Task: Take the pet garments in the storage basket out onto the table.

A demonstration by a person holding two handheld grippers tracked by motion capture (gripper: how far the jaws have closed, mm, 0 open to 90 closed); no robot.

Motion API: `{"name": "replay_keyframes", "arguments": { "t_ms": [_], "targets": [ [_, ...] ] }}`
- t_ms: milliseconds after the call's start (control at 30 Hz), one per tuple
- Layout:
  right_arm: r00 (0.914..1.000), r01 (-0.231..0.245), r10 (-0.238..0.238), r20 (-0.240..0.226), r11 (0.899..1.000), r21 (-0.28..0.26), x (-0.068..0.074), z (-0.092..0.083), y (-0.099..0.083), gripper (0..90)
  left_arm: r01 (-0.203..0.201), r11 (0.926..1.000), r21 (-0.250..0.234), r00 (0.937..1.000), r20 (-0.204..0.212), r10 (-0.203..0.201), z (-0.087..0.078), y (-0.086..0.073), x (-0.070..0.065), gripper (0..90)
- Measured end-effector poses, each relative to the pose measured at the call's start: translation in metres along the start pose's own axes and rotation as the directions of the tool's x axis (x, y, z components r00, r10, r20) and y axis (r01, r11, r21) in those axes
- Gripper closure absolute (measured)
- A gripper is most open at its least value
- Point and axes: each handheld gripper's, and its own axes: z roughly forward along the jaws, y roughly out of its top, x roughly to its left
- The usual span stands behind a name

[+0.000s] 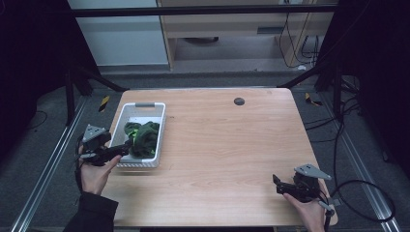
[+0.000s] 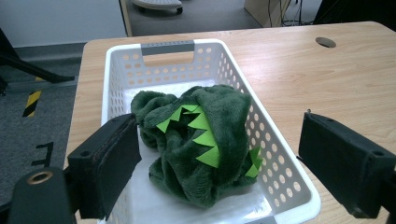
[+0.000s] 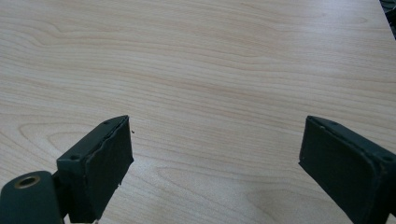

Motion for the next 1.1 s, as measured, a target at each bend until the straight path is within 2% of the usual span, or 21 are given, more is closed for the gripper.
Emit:
{"name": "replay_keyframes", "arguments": {
  "t_ms": [533, 1100],
  "targets": [
    [1.0000, 0.008, -0.008, 0.000, 1.000, 0.003, -0.001, 0.001, 0.000, 9.4, -0.035, 0.9986, 0.040, 0.9994, -0.001, 0.035, 0.016, 0.016, -0.002, 11.6],
    [1.0000, 0.008, -0.008, -0.005, 1.000, 0.005, 0.000, 0.002, 0.000, 9.1, -0.072, 0.9915, 0.108, 0.9974, 0.005, 0.072, 0.036, 0.027, -0.005, 11.6]
  ]
}}
